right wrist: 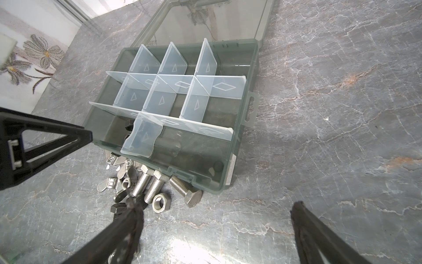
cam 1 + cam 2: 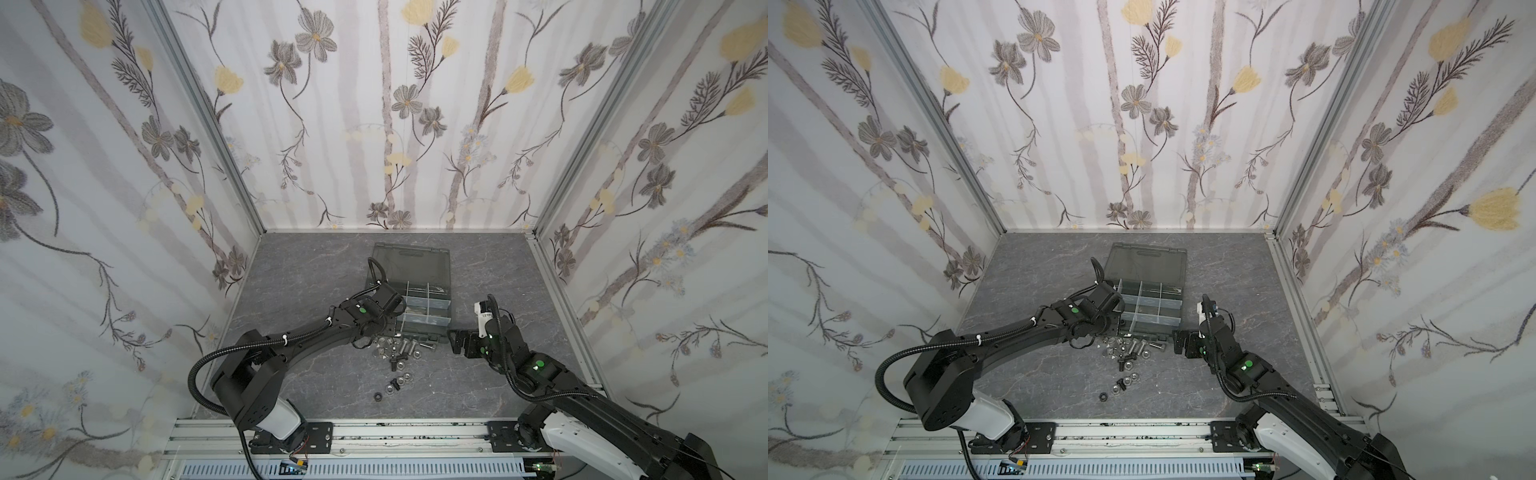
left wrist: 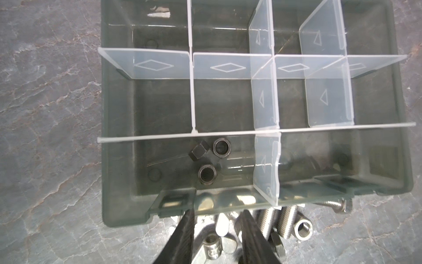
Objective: Sort the screws and nuts into containers
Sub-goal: Pick up the nut from the bottom-center of the table.
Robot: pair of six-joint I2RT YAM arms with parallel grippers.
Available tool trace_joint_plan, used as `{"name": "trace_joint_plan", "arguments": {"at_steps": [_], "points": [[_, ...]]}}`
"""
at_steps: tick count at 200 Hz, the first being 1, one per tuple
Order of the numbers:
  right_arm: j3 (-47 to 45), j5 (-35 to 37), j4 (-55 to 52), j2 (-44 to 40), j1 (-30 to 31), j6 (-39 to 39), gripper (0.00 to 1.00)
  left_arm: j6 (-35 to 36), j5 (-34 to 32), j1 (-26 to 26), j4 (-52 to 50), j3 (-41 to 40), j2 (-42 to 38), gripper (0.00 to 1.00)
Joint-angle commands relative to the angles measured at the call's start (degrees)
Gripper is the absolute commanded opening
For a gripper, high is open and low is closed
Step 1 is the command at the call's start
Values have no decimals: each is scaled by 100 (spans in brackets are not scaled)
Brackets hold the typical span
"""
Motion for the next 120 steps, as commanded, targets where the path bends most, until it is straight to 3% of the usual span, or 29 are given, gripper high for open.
{"name": "trace_joint_plan", "arguments": {"at_steps": [1,120], "points": [[45,61,248,66,10,-11,100,-223,-21,-103,16,-205,-227,38],[49,-35,183,27,7,-68,100,-1293,181,-1184,7,-1490,-1130,38]]}}
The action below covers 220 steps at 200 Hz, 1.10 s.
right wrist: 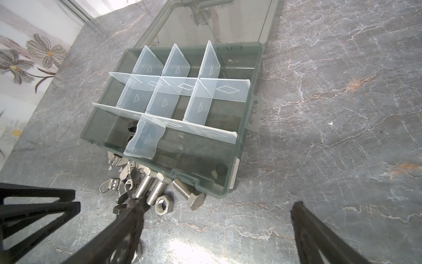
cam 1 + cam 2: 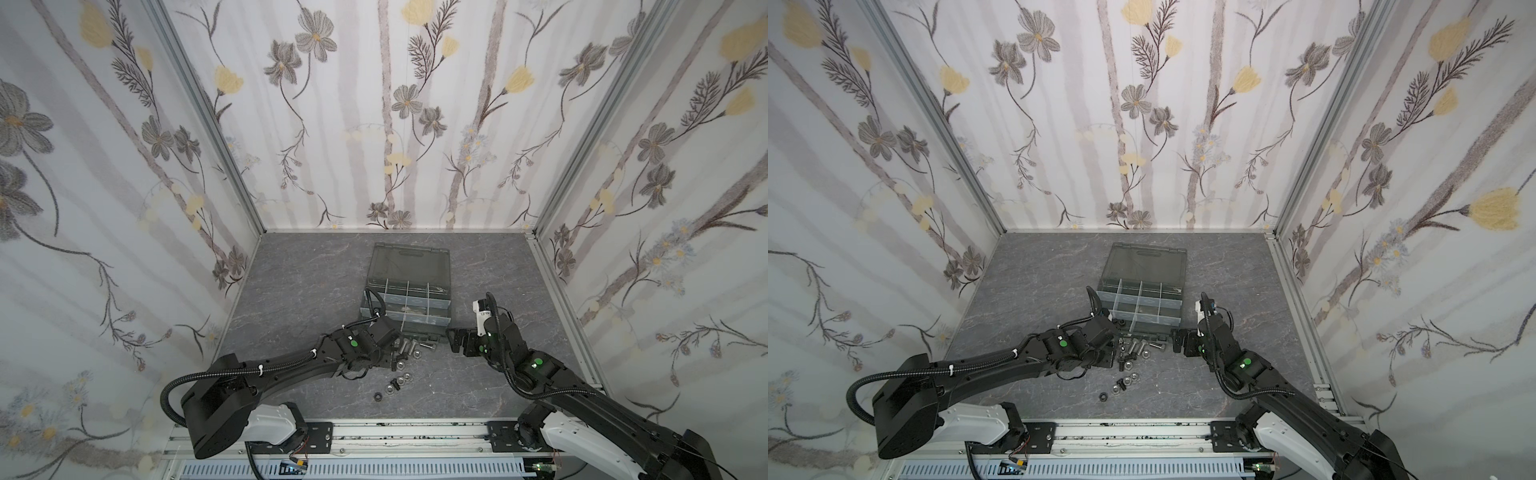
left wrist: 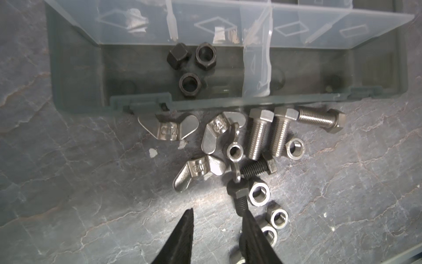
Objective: Sort the screws and nuts into containers
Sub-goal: Pick up the nut from the bottom-center of the table.
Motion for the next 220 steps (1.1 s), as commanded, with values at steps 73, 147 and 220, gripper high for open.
{"name": "trace_joint_plan", "arguments": {"at_steps": [73,147,220], "points": [[-33,-28,182,-13,12,-49,100,-987,357,-783,-13,-667,-216,38],[-44,-9,128,-84,6,-76,100,-1323,383,-1032,-30,-933,-255,39],[-82,-31,119,-109,11,-68,100,-1465,437,-1134,-39,-1134,-321,40]]}}
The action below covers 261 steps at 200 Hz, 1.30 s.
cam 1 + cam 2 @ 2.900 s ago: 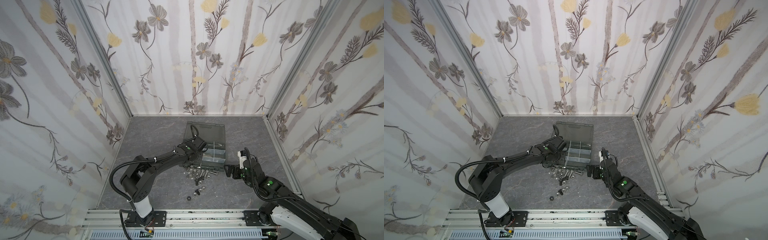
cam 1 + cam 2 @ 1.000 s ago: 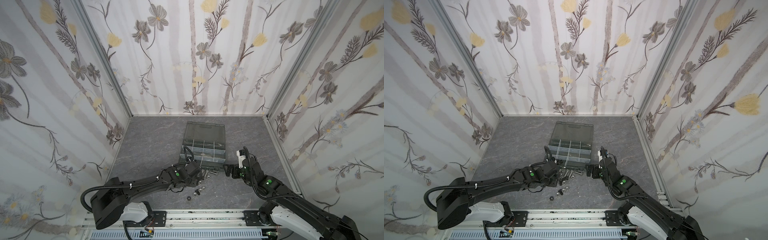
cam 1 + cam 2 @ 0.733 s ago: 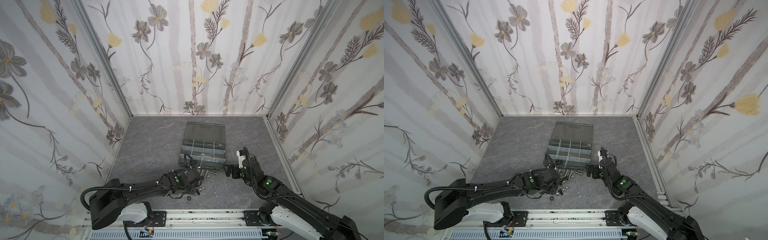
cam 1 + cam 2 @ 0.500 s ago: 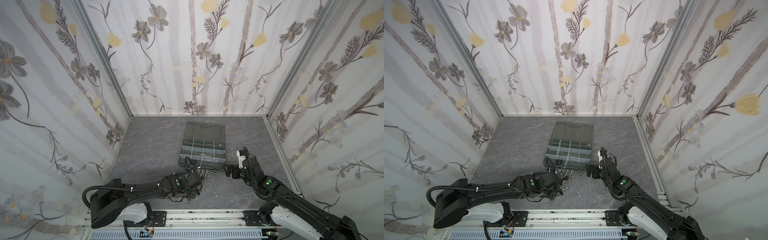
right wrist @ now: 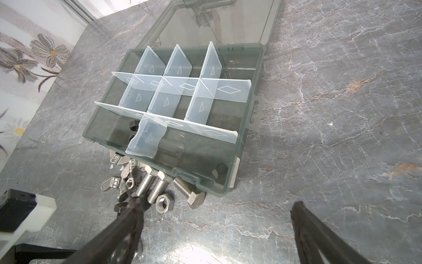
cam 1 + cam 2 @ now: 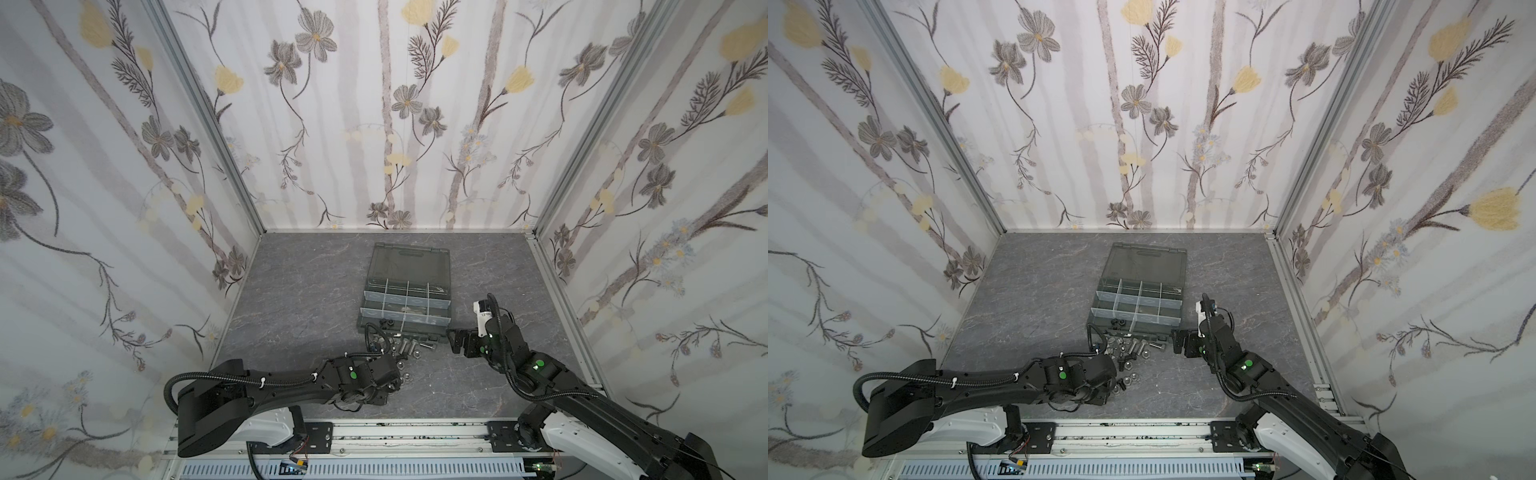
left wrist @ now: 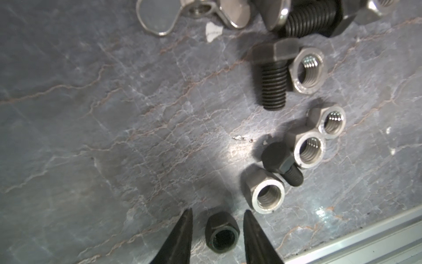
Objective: Sort the screws and nuts into containers
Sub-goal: Pick up the nut from the bottom-center of the table.
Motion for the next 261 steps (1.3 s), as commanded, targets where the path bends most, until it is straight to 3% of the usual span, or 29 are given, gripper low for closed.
{"name": "trace_joint_plan", "arguments": {"at_steps": [1,195,261], "points": [[-32,-24,119,-24,9,-23,100,-130,-44,-21,-30,-22,-33,40],[-150,6,84,-134,6,5,100,-88,180,-207,-210,45,327,36],[-205,20,128,-169,7,34,100,-201,119,-234,-433,-38,97,33]]}}
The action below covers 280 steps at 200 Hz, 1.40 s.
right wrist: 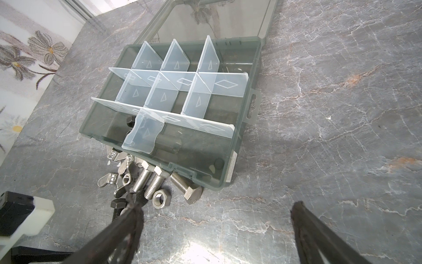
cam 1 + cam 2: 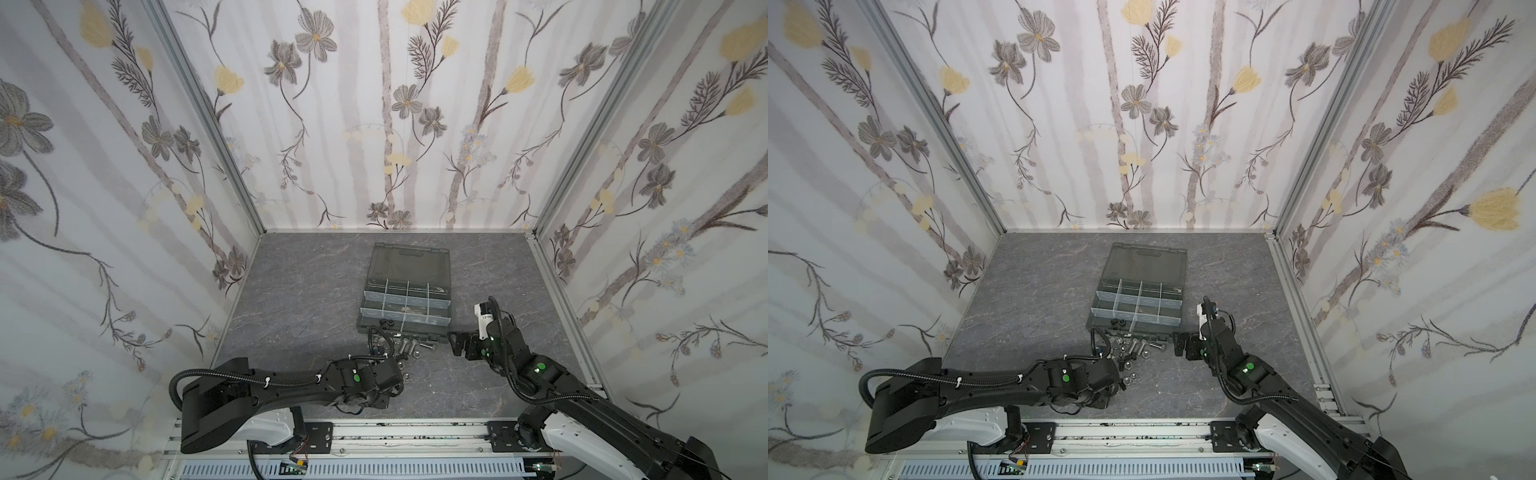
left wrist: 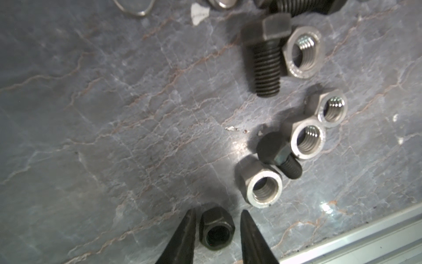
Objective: Sort the screws and nuts into containers
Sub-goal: Pick up the nut from the bottom-center of the table, then place the nut into the container.
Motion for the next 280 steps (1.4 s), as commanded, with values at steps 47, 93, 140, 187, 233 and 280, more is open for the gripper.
{"name": "trace_joint_plan", "arguments": {"at_steps": [47,93,140,187,233,280], "points": [[-52,37,133,-33,14,43,100,-13,51,-45,-387,77,266,30],[-65,97,29,-147,11,68,100,37,-7,-87,-389,203,507,25],[-66,187,13,-236,7,72,100,174,-222,7,-414,543,282,23],[69,237,-22,-205,7,73,100,737,-838,622,-417,1470,273,24],[146,255,-44,-150,9,71,100,1689,-1310,1534,-398,2451,636,23],[64,292,2,-160,13,118,100,2322,-1470,2126,-313,3048,1257,23]]}}
